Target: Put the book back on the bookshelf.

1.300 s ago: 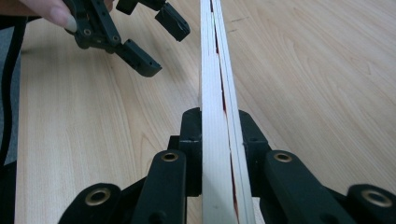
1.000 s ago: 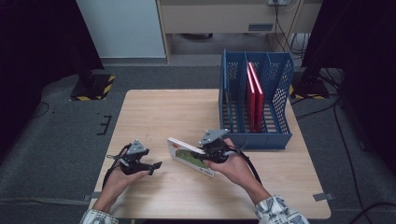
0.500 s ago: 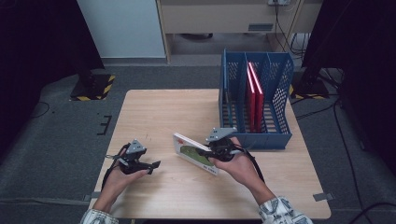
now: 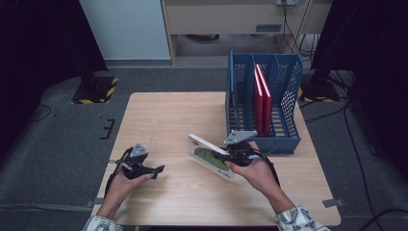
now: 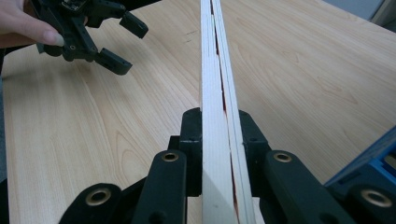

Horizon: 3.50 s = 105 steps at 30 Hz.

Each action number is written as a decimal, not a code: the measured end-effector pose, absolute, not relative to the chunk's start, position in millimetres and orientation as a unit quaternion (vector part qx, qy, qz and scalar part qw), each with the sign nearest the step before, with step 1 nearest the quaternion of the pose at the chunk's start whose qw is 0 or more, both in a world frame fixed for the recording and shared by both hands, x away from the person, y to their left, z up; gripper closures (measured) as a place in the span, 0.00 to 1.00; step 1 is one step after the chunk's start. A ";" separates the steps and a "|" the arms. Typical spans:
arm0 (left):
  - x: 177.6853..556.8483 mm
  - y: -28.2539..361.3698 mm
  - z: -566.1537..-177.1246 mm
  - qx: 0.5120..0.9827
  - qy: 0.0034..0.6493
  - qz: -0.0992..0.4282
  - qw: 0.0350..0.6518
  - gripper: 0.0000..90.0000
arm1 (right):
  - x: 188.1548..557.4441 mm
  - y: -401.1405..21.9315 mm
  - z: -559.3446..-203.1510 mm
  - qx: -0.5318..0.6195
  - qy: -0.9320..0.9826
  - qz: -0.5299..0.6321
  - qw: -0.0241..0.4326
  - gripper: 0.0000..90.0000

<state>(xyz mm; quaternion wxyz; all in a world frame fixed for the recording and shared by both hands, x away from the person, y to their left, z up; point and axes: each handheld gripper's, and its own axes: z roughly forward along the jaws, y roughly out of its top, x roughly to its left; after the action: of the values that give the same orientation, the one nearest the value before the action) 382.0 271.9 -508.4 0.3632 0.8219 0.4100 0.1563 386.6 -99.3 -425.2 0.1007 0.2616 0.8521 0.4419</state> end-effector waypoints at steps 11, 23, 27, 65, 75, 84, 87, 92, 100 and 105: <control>382.7 273.9 -509.4 0.821 0.416 0.161 0.357 0.07 | 383.4 -114.2 -417.9 0.270 0.847 0.446 0.105 0.85; 384.6 277.1 -511.3 0.812 0.438 0.164 0.348 0.04 | 375.4 -133.7 -405.7 0.280 0.840 0.451 0.112 0.85; 385.0 278.6 -512.7 0.812 0.441 0.165 0.346 0.04 | 372.6 -141.9 -401.3 0.283 0.837 0.454 0.116 0.85; 385.6 282.0 -511.9 0.805 0.451 0.178 0.341 0.05 | 352.0 -211.4 -363.2 0.326 0.806 0.473 0.144 0.85; 386.0 282.6 -512.4 0.804 0.455 0.178 0.339 0.04 | 352.1 -223.1 -351.3 0.345 0.801 0.462 0.161 0.85; 386.2 282.8 -512.8 0.803 0.457 0.178 0.339 0.04 | 354.6 -237.1 -345.6 0.361 0.793 0.460 0.172 0.85; 386.4 282.8 -513.0 0.804 0.456 0.178 0.338 0.04 | 354.8 -241.5 -344.4 0.366 0.791 0.459 0.175 0.85; 386.6 281.7 -513.4 0.804 0.456 0.177 0.338 0.04 | 355.0 -248.8 -343.9 0.374 0.785 0.459 0.182 0.85; 386.6 281.9 -513.4 0.803 0.457 0.178 0.338 0.04 | 358.3 -255.7 -342.7 0.391 0.779 0.451 0.191 0.85; 386.6 282.3 -513.0 0.803 0.457 0.179 0.339 0.05 | 359.4 -261.9 -341.3 0.402 0.776 0.445 0.196 0.85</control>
<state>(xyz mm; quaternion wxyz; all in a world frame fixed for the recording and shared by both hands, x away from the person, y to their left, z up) 386.6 282.3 -513.0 0.3387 0.8027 0.4571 0.1792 359.4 -261.9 -341.3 0.1962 0.4015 0.7759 0.4453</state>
